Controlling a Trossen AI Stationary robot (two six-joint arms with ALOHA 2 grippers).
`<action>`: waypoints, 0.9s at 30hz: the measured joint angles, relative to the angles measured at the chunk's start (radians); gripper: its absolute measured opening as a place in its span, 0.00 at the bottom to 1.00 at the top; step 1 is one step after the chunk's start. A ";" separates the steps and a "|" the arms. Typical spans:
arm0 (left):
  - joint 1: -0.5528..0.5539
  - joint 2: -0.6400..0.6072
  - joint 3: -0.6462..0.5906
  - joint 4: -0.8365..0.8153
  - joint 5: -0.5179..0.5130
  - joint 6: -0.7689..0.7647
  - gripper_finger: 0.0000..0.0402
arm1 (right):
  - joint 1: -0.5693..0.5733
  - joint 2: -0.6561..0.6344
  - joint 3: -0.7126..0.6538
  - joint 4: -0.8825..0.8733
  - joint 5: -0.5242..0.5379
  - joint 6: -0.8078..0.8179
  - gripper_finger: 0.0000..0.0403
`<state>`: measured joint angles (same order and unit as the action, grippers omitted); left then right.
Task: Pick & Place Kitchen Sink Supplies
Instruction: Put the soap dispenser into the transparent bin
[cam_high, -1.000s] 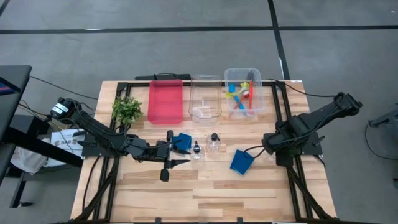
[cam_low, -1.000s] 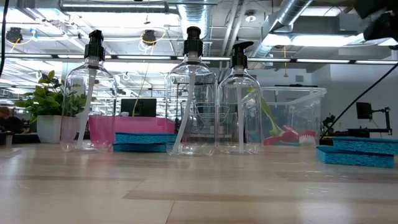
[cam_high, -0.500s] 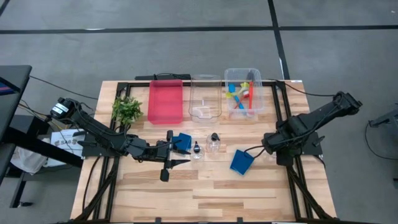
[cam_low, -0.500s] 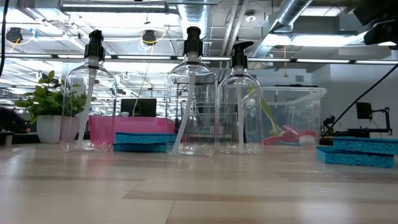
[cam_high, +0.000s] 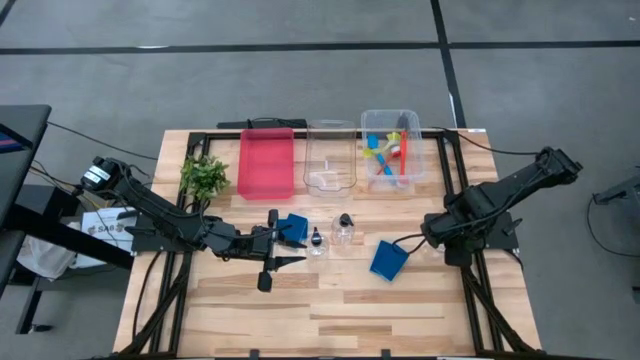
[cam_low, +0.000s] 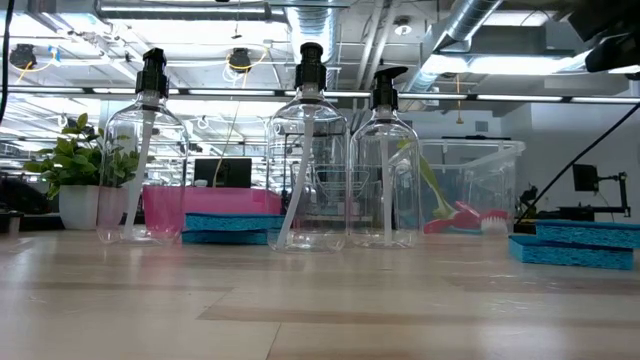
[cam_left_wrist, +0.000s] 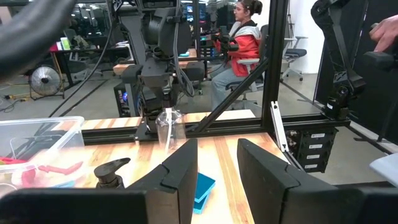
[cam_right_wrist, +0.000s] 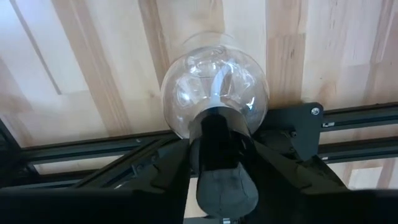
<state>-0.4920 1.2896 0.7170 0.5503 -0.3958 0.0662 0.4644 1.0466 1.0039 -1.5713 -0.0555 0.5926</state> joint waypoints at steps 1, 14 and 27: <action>0.000 0.000 0.000 0.000 0.000 0.000 0.29 | 0.000 0.000 0.000 0.000 0.000 0.000 0.36; 0.000 0.000 0.000 0.000 0.000 0.006 0.29 | 0.000 0.000 0.001 0.004 -0.026 0.003 0.29; 0.000 0.000 0.000 0.000 0.000 0.006 0.29 | 0.000 0.000 0.000 0.090 -0.025 0.037 0.25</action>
<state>-0.4921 1.2896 0.7170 0.5503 -0.3958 0.0725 0.4644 1.0470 1.0042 -1.4815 -0.0807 0.6296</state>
